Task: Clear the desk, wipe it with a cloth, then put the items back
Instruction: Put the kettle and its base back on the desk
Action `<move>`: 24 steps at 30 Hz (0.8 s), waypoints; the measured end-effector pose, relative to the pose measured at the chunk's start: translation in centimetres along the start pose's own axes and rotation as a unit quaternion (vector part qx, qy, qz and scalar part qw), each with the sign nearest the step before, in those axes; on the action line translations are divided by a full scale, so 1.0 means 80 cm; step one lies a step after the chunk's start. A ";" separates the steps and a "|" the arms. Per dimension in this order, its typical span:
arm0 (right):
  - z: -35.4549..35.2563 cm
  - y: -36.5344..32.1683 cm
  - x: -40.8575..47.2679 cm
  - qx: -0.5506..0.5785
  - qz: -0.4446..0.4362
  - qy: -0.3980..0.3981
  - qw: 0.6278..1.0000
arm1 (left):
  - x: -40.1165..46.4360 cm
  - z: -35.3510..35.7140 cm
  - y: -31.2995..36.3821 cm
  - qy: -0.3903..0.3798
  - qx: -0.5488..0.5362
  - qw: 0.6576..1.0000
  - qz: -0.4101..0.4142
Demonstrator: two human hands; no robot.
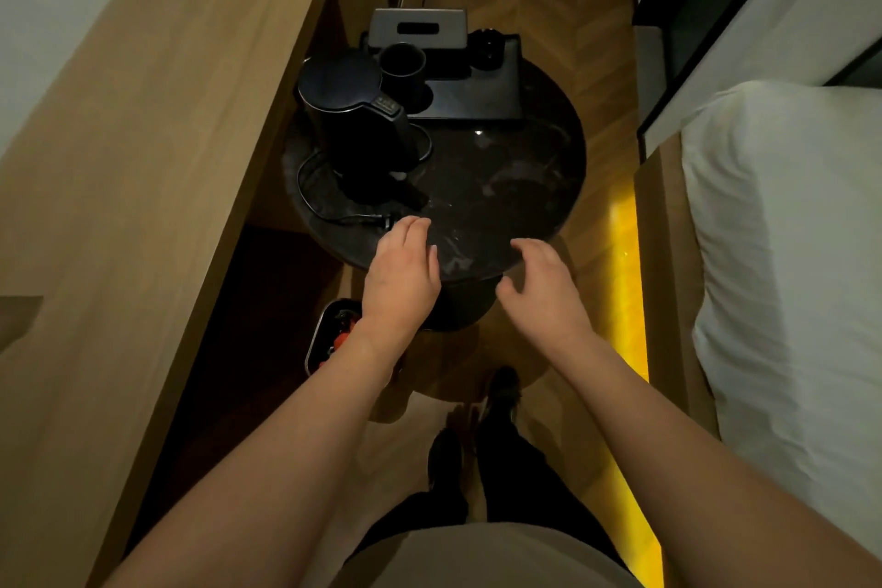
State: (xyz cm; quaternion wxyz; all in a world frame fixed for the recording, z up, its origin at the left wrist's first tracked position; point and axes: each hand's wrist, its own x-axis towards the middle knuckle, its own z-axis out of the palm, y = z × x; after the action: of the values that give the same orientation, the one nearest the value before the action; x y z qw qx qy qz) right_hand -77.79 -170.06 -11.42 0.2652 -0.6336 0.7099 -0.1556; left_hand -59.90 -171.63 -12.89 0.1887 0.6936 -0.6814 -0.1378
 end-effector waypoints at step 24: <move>0.046 -0.191 0.295 0.018 -0.138 -0.138 0.981 | 0.203 0.028 -0.173 0.079 -0.119 0.917 -0.373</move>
State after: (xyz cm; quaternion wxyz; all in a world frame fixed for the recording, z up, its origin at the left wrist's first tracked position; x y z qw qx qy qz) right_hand -64.52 -195.07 -10.14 0.3477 -0.7364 0.5690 -0.1144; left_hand -48.01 -187.98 -20.03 0.2576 0.8786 -0.3345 -0.2230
